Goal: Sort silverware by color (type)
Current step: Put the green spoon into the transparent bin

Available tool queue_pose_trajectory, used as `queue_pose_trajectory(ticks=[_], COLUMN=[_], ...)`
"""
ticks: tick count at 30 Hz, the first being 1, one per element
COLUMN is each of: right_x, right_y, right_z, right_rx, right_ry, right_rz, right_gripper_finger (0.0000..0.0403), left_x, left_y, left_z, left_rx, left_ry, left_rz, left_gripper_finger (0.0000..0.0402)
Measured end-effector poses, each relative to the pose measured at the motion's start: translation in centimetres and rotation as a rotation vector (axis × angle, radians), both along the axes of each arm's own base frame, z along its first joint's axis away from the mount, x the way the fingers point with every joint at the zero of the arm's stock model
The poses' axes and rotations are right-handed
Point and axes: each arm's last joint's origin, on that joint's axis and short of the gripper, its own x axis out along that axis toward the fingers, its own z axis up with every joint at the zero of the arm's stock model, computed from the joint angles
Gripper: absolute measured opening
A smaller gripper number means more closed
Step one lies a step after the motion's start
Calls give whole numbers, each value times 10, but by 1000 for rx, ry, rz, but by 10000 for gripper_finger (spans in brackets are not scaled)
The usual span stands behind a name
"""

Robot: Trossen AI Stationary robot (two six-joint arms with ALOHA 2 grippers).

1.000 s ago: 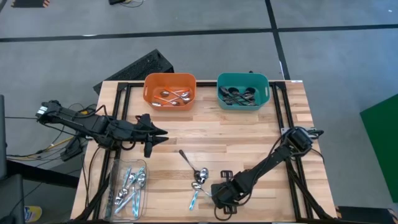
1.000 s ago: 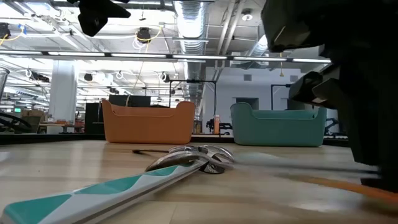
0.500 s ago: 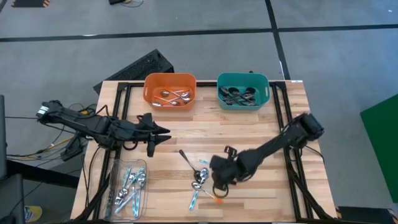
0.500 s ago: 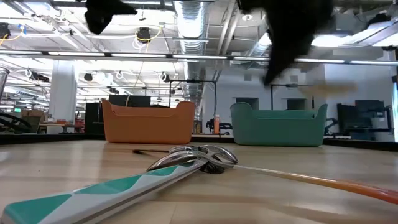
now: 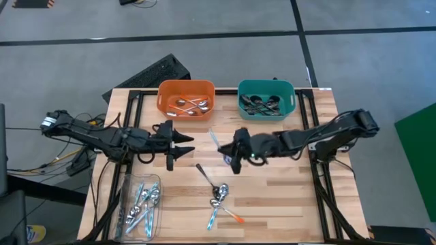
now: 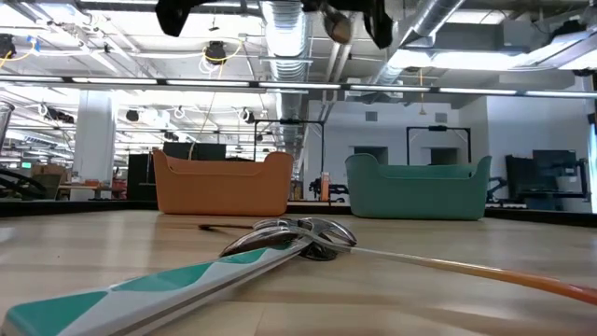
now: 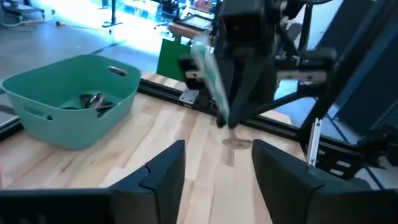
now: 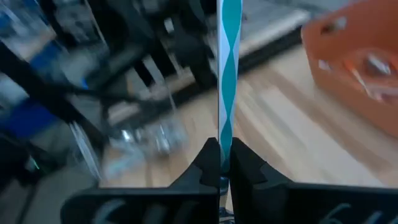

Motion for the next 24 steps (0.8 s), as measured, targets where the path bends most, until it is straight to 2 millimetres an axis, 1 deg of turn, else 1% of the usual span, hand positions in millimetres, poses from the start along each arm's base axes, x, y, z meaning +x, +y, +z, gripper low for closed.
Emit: queue_pose_trajectory(ticks=[3,9,12,15,19,24], right_x=[0,10,11,13,13,14], right_y=[-9,-14,-15,-14,-14,-13], right_z=[5,9,5,7,7,10], right_rx=[15,-15,-26,-28,-30,-48], right_ry=[-86,-186,-164,-190,-190,-221], right_rz=[-9,18,26,34,35,42], right_gripper_finger=[21,21,21,21,21,21], left_x=[2,19,26,33,39,46], left_y=[4,12,17,21,27,34], left_z=[2,3,5,5,6,3], left_rx=[-29,-88,-121,-141,-159,-169], left_ry=[-25,-106,-161,-198,-243,-256], left_rz=[-17,-64,-83,-95,-147,-156], left_gripper_finger=[185,192,193,192,184,163])
